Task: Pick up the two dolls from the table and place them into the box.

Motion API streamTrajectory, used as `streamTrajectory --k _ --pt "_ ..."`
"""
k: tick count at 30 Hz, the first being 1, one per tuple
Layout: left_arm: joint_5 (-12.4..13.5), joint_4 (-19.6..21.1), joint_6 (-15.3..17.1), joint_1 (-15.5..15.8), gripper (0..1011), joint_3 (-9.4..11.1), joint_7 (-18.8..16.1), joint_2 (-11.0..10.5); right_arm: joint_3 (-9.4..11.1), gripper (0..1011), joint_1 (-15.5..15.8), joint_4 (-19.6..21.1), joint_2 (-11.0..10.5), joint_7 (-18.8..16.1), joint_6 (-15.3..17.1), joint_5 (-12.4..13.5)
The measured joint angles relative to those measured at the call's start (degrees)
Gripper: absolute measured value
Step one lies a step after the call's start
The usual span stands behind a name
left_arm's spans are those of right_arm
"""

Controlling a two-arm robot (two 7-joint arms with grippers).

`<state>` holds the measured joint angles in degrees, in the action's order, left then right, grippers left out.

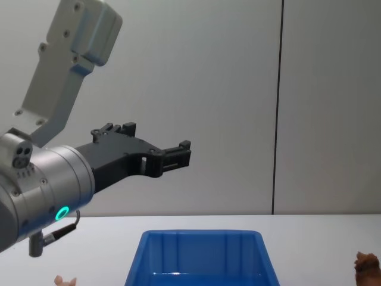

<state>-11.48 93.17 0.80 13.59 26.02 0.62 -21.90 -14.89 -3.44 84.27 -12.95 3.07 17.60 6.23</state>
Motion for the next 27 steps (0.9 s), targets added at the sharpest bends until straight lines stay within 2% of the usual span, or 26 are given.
streamTrajectory --k 5,8,13,18,24,25,27 --pt "0.0 0.0 0.0 0.0 1001 0.0 0.0 0.0 -0.2 994 -1.0 -1.9 1.0 0.9 0.4 0.1" --pt "0.0 0.0 0.0 0.0 1001 0.0 0.0 0.0 -0.4 929 -1.5 -2.8 1.5 1.4 0.6 0.1" --pt "0.0 0.0 0.0 0.0 1001 0.0 0.0 0.0 -0.5 807 -2.1 -3.9 2.1 1.9 0.8 0.2" --pt "0.0 0.0 0.0 0.0 1001 0.0 0.0 0.0 -0.6 630 -2.5 -4.7 2.5 2.2 0.9 0.2" --pt "0.0 0.0 0.0 0.0 1001 0.0 0.0 0.0 -0.6 482 -2.8 -5.2 2.8 2.4 0.9 0.3" --pt "0.0 0.0 0.0 0.0 1001 0.0 0.0 0.0 -0.6 425 -2.8 -5.2 2.8 2.4 1.0 0.3" --pt "0.0 0.0 0.0 0.0 1001 0.0 0.0 0.0 -0.6 375 -2.9 -5.3 2.8 2.5 1.0 0.3"
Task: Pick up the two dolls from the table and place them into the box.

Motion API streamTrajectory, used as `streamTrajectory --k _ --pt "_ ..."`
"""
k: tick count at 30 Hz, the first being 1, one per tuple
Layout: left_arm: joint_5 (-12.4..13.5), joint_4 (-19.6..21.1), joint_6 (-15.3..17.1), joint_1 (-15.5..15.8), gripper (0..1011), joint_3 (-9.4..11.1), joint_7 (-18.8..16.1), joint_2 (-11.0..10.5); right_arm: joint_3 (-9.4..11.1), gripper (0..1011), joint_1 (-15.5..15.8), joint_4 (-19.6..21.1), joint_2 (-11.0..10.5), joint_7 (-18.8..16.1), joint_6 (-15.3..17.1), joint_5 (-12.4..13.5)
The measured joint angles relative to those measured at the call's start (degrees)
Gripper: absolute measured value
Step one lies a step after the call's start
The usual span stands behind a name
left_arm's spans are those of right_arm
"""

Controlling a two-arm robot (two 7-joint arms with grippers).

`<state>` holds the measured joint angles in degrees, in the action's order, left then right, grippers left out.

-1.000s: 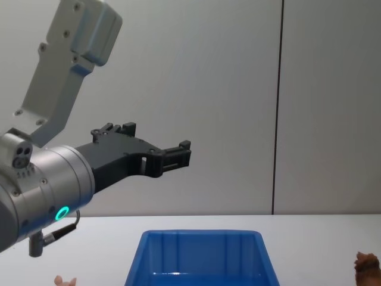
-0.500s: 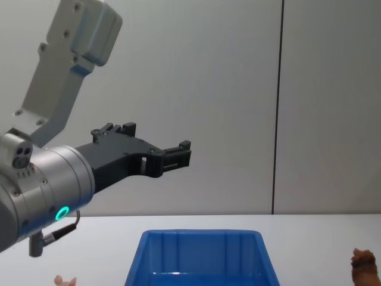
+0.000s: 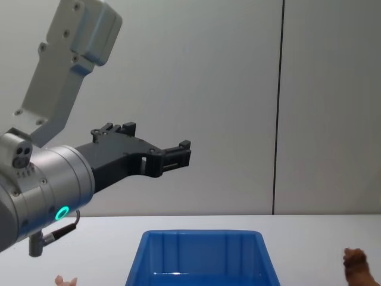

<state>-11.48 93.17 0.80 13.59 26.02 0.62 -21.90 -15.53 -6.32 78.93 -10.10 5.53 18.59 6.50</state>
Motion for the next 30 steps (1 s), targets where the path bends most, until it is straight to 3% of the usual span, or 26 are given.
streamTrajectory --k 4,14,30 --pt "0.0 0.0 0.0 0.0 1001 0.0 0.0 0.0 0.0 275 -0.1 -0.1 0.1 0.1 0.0 0.0" --pt "0.0 0.0 0.0 0.0 1001 0.0 0.0 0.0 0.2 272 0.0 0.4 0.1 0.5 -2.3 -0.5" --pt "0.0 0.0 0.0 0.0 1001 0.0 0.0 0.0 0.8 272 0.4 5.3 -0.1 0.7 -10.4 -1.9"
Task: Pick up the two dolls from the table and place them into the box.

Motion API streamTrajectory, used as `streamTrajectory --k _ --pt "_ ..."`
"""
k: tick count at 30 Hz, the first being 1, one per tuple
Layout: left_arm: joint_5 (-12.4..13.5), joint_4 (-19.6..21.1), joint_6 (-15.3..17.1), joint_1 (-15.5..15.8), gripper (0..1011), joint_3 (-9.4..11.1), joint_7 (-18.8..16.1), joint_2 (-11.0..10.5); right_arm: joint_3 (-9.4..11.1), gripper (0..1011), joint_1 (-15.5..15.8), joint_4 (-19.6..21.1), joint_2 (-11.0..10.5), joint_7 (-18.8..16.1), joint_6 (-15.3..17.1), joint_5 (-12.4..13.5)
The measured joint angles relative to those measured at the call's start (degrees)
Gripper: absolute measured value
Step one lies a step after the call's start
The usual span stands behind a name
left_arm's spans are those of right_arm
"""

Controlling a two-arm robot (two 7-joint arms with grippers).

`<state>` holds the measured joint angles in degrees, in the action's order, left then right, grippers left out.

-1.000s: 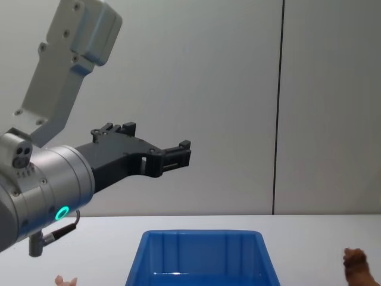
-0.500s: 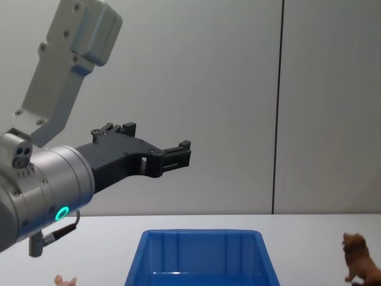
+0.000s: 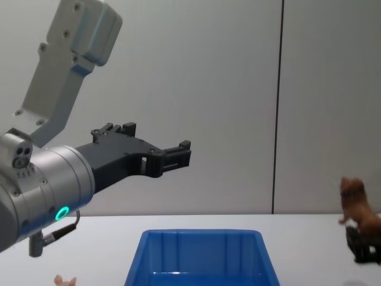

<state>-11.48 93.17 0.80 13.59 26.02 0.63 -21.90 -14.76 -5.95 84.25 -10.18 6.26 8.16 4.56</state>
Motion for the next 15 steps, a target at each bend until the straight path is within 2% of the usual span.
streamTrajectory --k 6,15 --pt "0.0 0.0 0.0 0.0 1001 0.0 0.0 0.0 0.1 272 0.1 1.9 -0.1 -1.7 -1.7 0.0" --pt "0.0 0.0 0.0 0.0 1001 0.0 0.0 0.0 -0.3 272 0.3 5.6 -0.2 -7.7 -2.2 1.2"
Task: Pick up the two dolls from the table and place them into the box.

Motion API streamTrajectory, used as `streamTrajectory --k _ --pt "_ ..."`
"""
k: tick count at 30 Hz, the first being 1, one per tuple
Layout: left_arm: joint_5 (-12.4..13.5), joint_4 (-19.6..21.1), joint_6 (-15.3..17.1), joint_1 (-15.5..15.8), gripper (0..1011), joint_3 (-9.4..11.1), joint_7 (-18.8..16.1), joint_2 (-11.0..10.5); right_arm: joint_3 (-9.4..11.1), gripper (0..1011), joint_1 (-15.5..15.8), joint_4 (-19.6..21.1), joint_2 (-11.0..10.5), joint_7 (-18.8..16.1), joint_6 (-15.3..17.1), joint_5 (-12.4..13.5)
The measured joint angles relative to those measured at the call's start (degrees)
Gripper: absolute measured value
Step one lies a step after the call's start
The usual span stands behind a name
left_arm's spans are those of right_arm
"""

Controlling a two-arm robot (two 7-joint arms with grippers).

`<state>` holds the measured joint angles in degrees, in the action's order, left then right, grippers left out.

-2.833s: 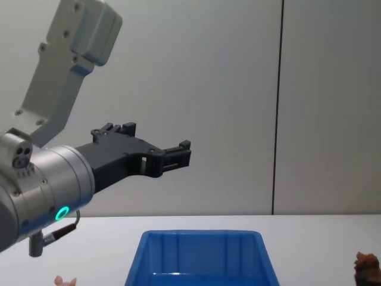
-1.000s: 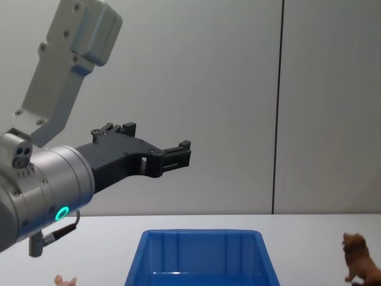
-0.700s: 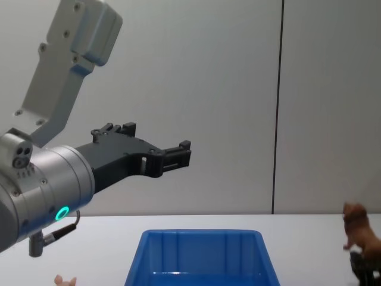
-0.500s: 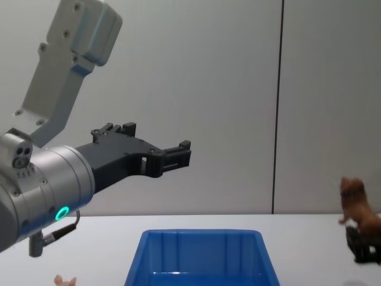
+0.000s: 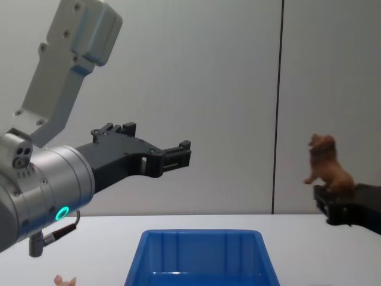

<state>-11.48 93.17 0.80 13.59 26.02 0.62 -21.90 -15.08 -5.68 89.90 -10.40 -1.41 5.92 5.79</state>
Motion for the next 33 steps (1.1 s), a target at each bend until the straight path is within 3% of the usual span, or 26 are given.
streamTrajectory --k 8,16,27,33 --pt "0.0 0.0 0.0 0.0 1001 0.0 0.0 0.0 -0.7 273 0.1 1.7 0.3 -4.4 2.5 1.0" --pt "0.0 0.0 0.0 0.0 1001 0.0 0.0 0.0 -2.1 273 -0.1 2.8 1.3 -9.0 8.3 2.2" --pt "0.0 0.0 0.0 0.0 1001 0.0 0.0 0.0 -4.4 273 -1.1 1.7 3.8 -11.4 16.2 2.5" --pt "0.0 0.0 0.0 0.0 1001 0.0 0.0 0.0 -5.4 415 -1.5 0.8 4.9 -12.0 18.9 2.3"
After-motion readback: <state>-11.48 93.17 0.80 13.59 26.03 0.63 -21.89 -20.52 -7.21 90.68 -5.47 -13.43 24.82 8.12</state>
